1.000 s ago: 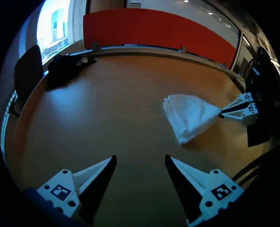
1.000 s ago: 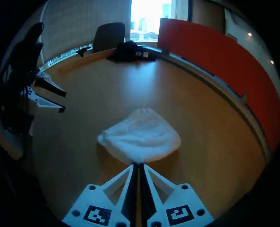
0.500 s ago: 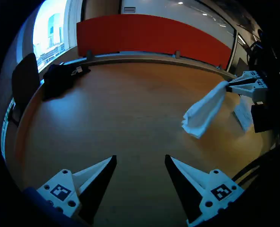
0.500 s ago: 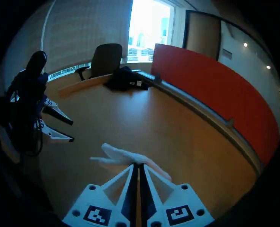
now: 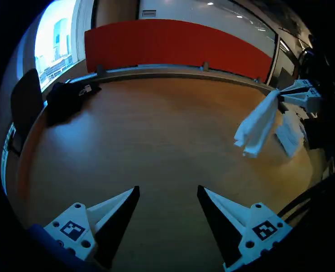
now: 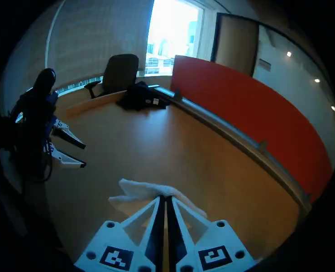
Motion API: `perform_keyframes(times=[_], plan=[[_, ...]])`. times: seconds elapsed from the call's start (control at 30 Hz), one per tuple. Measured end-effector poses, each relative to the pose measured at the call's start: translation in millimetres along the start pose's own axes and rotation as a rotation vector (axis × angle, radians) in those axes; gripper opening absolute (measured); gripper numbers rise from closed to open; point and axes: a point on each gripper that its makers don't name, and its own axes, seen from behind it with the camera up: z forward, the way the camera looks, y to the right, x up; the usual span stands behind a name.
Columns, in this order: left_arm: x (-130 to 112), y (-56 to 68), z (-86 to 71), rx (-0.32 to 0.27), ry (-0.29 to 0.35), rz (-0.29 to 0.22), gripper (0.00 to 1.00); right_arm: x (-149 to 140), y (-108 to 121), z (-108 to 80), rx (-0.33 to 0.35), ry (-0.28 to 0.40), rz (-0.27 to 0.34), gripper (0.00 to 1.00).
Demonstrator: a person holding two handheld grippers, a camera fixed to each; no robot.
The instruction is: Fold towel
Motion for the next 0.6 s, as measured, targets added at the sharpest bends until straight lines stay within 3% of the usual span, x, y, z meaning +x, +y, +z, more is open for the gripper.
perform_keyframes(times=[0.6], plan=[[11.4,11.7,7.8,-0.018,-0.005,0.039,0.94,-10.0,78.4,-64.3,-0.088,0.0,0.055,0.06]])
